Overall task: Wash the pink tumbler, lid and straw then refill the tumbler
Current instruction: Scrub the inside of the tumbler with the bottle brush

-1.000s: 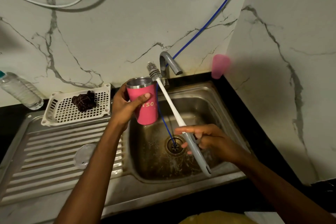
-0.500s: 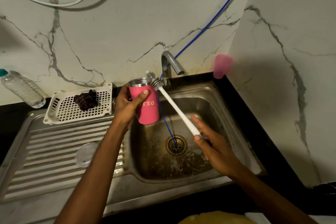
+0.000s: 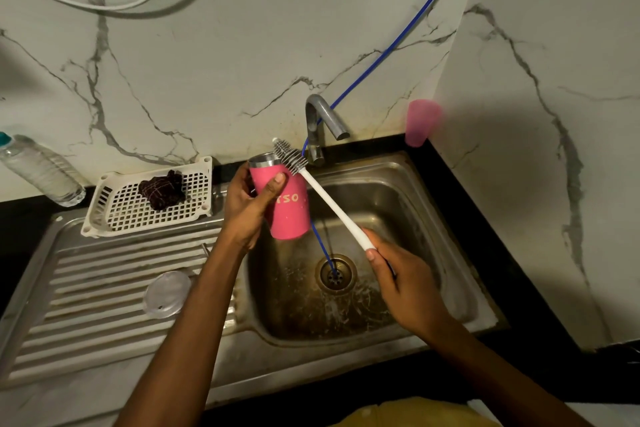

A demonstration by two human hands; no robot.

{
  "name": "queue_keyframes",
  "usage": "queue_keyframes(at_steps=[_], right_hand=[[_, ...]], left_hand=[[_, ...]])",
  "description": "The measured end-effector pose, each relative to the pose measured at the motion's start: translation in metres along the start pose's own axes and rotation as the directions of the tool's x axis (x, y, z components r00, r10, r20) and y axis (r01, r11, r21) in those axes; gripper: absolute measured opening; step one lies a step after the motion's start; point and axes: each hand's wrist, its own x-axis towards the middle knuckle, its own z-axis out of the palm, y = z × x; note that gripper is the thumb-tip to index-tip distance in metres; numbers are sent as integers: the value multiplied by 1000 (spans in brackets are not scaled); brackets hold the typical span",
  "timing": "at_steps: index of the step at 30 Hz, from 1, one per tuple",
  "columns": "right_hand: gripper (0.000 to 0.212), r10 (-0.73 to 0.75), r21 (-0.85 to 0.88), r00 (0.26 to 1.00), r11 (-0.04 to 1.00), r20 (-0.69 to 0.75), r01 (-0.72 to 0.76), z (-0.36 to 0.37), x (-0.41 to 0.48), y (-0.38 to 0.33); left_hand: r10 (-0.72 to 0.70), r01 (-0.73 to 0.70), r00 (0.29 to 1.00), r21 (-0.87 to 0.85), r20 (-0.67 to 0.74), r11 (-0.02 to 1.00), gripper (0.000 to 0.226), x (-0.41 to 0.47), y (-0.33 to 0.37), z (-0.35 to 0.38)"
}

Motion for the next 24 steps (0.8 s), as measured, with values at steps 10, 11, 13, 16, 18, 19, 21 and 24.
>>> queue_keyframes(at_steps=[10,11,13,16,18,19,21,24], right_hand=[[42,-12,-3,999,1000,-42,12,5,2,-2],[42,-13,6,999,1000,-48,13,4,2,-2],[39,21,56,997,998,-72,-17,3,5,1],[37,107,155,988,984,-114,-89,-4,6,4],[40,57,148,990,988,-129,-38,-6,1,1],[42,18,108,990,994,-138,-3,-7,-2,-2],[42,-21,27,988,999,-153,25,-7,-4,-3],[41,-22,-13,988,1000,-155,20,-8,-3,0]], left_hand=[[13,-14,1000,-91,-9,996,95,-5,-1,2],[14,-14,1000,-104,-5,994,93,-6,0,1],[16,-14,1000,-133,8,991,90,-9,1,0],[50,-44,997,-87,65,995,82,-12,5,4],[66,-61,995,-71,74,996,81,-13,7,8],[63,-57,996,-82,67,995,82,-13,7,9],[59,-52,997,-110,54,993,83,-14,8,10],[54,-46,997,-135,57,990,84,-16,8,14]])
